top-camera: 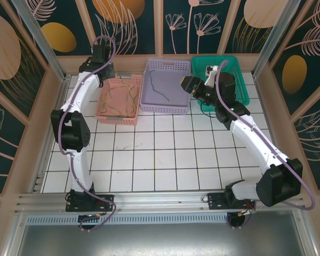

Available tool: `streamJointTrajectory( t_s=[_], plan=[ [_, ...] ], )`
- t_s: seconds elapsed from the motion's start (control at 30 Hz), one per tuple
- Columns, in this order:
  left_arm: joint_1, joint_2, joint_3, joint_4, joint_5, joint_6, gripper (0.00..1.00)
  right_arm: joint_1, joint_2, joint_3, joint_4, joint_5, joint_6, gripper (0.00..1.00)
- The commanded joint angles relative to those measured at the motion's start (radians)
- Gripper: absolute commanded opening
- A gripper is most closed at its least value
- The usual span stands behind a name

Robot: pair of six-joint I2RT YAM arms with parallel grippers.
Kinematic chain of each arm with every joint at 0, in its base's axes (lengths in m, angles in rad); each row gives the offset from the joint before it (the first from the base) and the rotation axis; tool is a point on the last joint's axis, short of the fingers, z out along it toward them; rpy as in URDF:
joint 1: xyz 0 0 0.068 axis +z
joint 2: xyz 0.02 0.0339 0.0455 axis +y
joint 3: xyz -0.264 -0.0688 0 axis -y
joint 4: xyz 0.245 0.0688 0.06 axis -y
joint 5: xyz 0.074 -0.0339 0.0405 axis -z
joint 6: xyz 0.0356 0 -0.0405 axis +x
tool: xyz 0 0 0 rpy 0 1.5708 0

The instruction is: Untangle the cables

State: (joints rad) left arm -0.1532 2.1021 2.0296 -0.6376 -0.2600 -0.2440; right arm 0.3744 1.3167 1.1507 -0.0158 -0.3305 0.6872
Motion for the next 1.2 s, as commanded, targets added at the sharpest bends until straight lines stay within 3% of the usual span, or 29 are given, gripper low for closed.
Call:
streamJointTrajectory(
  t_s=[0.0, 0.43, 0.53, 0.73, 0.93, 1.07, 1.1, 1.13, 1.17],
  plan=[
    [0.003, 0.058, 0.031, -0.005, 0.038, -0.021, 0.00, 0.013, -0.039, -0.017, -0.015, 0.032, 0.013, 0.63],
    [0.001, 0.182, -0.015, 0.112, 0.087, -0.120, 0.01, 0.014, -0.075, -0.043, -0.063, 0.067, 0.009, 0.63],
    [0.001, 0.161, -0.021, 0.103, 0.062, -0.141, 0.39, 0.013, -0.078, -0.048, -0.064, 0.070, 0.004, 0.63],
    [0.001, 0.049, -0.054, 0.118, 0.045, -0.151, 0.67, 0.011, -0.063, -0.041, -0.046, 0.074, -0.009, 0.63],
    [0.000, -0.041, -0.058, 0.115, 0.054, -0.191, 0.72, 0.009, -0.027, -0.009, -0.043, 0.078, -0.037, 0.64],
    [0.000, -0.157, -0.151, 0.142, 0.047, -0.269, 0.73, 0.008, -0.032, 0.015, -0.098, 0.158, -0.088, 0.65],
    [0.001, -0.190, -0.182, 0.151, 0.044, -0.290, 0.75, 0.007, -0.036, 0.021, -0.123, 0.194, -0.109, 0.75],
    [0.000, -0.240, -0.227, 0.168, 0.048, -0.308, 0.77, 0.001, -0.046, 0.022, -0.149, 0.235, -0.133, 0.98],
    [0.000, -0.289, -0.283, 0.195, 0.065, -0.322, 0.97, -0.007, -0.058, 0.014, -0.173, 0.289, -0.145, 0.99]
  ],
)
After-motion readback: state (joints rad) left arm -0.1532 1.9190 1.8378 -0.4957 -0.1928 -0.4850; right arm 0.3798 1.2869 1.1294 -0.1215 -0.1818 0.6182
